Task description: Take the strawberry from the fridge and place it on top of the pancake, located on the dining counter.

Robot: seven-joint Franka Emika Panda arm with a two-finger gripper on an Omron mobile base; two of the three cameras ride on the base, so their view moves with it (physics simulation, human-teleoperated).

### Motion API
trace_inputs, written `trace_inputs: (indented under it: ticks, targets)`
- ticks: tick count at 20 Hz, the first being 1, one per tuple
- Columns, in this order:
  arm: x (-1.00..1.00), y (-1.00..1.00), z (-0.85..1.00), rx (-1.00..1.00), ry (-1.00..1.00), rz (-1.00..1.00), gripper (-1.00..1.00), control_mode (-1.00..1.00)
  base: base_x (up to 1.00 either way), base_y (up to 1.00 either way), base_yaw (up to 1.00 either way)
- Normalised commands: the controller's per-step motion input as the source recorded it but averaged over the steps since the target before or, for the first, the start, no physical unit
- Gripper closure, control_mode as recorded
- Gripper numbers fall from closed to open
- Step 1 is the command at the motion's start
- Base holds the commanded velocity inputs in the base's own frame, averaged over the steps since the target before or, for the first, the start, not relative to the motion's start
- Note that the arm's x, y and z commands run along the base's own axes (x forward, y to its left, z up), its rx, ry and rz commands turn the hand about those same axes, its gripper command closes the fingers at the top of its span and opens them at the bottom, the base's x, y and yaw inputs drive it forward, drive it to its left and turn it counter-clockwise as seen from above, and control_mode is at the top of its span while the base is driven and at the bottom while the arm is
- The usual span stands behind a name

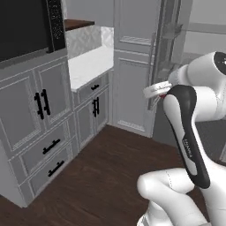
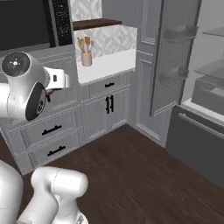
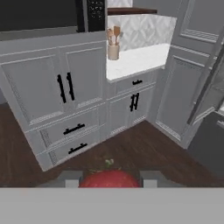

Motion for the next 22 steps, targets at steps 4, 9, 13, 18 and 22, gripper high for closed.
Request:
trace_inputs:
  ticks: [4,9,13,18,22]
  targets:
    - [0.0,0.0,0.0,0.0,0.0,0.0,1.0,1.0,-0.89,0.1,0.64]
    - [0.0,0.0,0.0,0.0,0.0,0.0,1.0,1.0,-0.67,0.19,0.68]
    - [0.0,0.0,0.0,0.0,0.0,0.0,1.0,1.0,-0.51,0.31,0.74]
    - [0.0,0.0,0.0,0.0,0.0,0.0,1.0,1.0,-0.31,0.41,0.75]
    - [0.0,0.0,0.0,0.0,0.0,0.0,1.0,1.0,-0.04,0.34,0.73]
